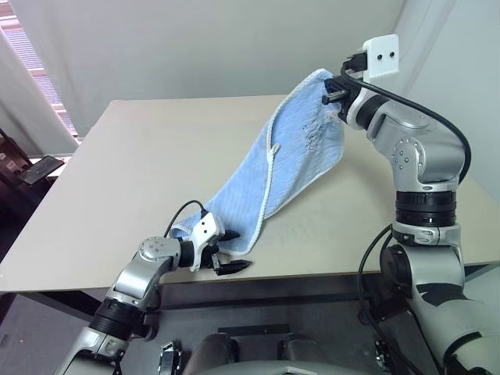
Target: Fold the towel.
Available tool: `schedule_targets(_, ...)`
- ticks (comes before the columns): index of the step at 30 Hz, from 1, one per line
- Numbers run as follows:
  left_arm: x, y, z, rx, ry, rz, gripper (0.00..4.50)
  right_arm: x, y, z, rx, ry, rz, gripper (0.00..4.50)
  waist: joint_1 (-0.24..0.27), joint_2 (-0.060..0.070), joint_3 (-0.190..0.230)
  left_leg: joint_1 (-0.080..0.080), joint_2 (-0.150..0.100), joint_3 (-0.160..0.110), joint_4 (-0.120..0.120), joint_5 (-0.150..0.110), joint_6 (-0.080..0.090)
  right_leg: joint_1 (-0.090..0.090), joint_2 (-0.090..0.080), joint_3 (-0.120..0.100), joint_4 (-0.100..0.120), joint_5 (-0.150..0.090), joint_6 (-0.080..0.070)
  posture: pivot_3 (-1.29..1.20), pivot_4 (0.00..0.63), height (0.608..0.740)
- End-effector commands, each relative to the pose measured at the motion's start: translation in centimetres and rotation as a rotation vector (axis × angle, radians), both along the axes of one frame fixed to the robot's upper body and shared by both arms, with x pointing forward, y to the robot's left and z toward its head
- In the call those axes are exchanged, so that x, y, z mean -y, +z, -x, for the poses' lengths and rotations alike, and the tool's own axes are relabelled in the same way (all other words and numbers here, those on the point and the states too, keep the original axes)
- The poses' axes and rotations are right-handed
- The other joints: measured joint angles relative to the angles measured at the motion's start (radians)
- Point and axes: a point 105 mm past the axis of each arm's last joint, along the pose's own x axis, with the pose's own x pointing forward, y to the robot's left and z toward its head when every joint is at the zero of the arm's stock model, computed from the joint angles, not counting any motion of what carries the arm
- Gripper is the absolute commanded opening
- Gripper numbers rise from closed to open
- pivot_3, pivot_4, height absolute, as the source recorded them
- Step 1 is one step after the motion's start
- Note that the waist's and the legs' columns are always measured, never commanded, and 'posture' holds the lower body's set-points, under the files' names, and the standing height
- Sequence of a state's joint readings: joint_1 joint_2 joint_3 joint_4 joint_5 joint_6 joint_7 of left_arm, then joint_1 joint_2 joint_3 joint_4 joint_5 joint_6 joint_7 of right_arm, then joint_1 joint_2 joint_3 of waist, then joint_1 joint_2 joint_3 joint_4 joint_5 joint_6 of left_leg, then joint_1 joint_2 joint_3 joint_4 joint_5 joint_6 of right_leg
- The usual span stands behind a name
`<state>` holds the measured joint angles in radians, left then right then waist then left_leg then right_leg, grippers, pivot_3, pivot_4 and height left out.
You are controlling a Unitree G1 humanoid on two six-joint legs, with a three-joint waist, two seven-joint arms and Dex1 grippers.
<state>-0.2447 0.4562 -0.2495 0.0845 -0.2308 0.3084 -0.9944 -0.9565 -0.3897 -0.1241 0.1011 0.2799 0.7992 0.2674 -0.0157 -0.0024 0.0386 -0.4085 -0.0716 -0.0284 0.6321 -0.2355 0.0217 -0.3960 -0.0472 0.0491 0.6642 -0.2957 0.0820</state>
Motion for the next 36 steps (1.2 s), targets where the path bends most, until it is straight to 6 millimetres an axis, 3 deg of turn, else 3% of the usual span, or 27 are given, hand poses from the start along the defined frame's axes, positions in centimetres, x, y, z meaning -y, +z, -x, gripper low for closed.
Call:
schedule_targets(1, 0.2, -0.4, -0.3, -0.011, 0.009, -0.02, 4.5, -0.1, 2.1, 0.5, 0.072, -0.008, 0.0, 0.01, 0.0, 0.0, 0.0, 0.0, 0.0, 0.0, 0.0, 0.0, 0.0, 0.0, 0.0, 0.0, 0.0, 0.0, 0.0, 0.0, 0.0, 0.736)
schedule_targets(4, 0.6, -0.6, -0.5, -0.01, 0.003, -0.023, 4.5, 0.0, 2.0, 0.5, 0.071, -0.015, 0.005, 0.01, 0.003, 0.001, -0.001, 0.0, 0.0, 0.0, 0.0, 0.0, 0.0, 0.001, 0.0, 0.0, 0.0, 0.0, 0.0, 0.0, 0.0, 0.736)
schedule_targets(6, 0.7, -0.7, -0.4, -0.016, -0.009, -0.033, 4.0, 0.0, 2.1, 0.5, 0.071, -0.019, 0.008, 0.0, 0.002, 0.001, -0.001, 0.0, 0.0, 0.0, 0.001, 0.0, 0.0, 0.001, 0.0, 0.0, 0.0, 0.0, 0.0, 0.0, 0.0, 0.736)
schedule_targets(15, 0.1, -0.7, 0.6, -0.06, -0.057, -0.033, 0.94, 0.9, 1.4, 0.2, 0.053, -0.054, 0.019, 0.0, 0.0, 0.002, -0.001, 0.0, 0.0, 0.0, -0.001, 0.0, 0.0, 0.0, 0.0, 0.0, 0.0, 0.0, 0.0, 0.0, 0.0, 0.736)
schedule_targets(16, -0.2, -0.5, 0.9, -0.086, -0.069, -0.031, 0.44, 0.9, 1.3, 0.2, 0.05, -0.056, 0.018, 0.0, 0.0, 0.002, -0.001, 0.0, 0.0, 0.0, -0.001, 0.0, 0.0, 0.0, 0.0, 0.0, 0.0, 0.0, 0.0, 0.0, 0.0, 0.736)
schedule_targets(18, -1.0, 0.2, 1.1, -0.112, -0.063, -0.013, 0.02, 1.0, 1.0, 0.1, 0.043, -0.059, 0.018, 0.0, -0.005, 0.002, -0.001, 0.0, 0.0, 0.0, -0.001, 0.0, 0.0, 0.0, 0.0, 0.0, 0.0, 0.0, 0.0, 0.0, 0.0, 0.736)
schedule_targets(22, -3.1, 2.4, 0.5, -0.133, -0.006, 0.043, 0.02, 1.4, 0.1, -0.3, 0.023, -0.08, 0.025, 0.0, -0.008, 0.002, -0.001, 0.0, 0.0, 0.0, -0.001, 0.0, 0.0, -0.001, 0.0, 0.0, 0.0, 0.0, 0.0, 0.0, 0.0, 0.736)
schedule_targets(29, -5.4, 3.2, -0.7, -0.09, 0.067, 0.012, 0.02, 1.9, -0.8, -0.9, 0.004, -0.115, 0.026, 0.0, -0.004, 0.003, 0.0, 0.0, 0.0, 0.0, -0.001, 0.0, 0.0, -0.001, 0.0, 0.0, 0.0, 0.0, 0.0, 0.0, 0.0, 0.736)
schedule_targets(36, -9.3, 10.5, -6.3, -0.007, 0.304, 0.335, 0.02, 3.5, -0.9, -1.2, 0.029, -0.172, 0.028, 0.0, -0.001, 0.001, 0.001, 0.0, 0.0, -0.001, 0.0, 0.001, -0.001, -0.001, 0.0, -0.002, 0.001, 0.0, 0.0, 0.0, 0.0, 0.736)
